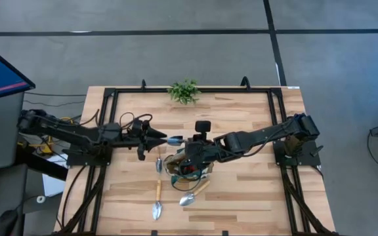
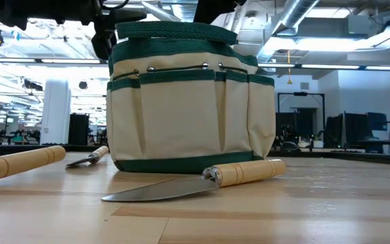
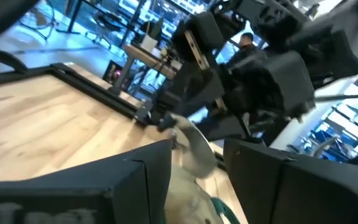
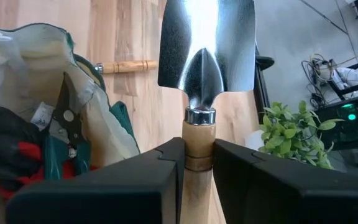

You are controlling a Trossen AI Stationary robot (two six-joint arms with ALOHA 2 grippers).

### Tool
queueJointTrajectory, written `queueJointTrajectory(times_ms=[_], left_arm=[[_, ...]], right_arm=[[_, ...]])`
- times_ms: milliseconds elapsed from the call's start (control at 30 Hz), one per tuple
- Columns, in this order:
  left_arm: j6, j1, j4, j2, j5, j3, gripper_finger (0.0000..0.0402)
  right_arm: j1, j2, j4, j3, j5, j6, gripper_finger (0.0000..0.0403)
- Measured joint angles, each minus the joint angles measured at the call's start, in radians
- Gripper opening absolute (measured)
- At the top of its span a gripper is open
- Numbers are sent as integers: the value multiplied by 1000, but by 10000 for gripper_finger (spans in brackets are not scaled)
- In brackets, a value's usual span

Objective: Pick & Place Garden tools in Gardening bag
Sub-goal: Put the top right trowel into the gardening bag

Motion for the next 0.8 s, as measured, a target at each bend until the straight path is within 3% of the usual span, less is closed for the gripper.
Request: queueJointTrajectory(times_ms=[267,567,800], left_arm=[[17,17,19,25,0,0,136],[22,17,190,152,1,0,136],[75,17,245,162,3,0,125]], right_arm=[[-2,0,-5,0,0,0,50],[-3,-1,-2,0,-2,0,50],[-3,-1,-3,0,-2,0,50]])
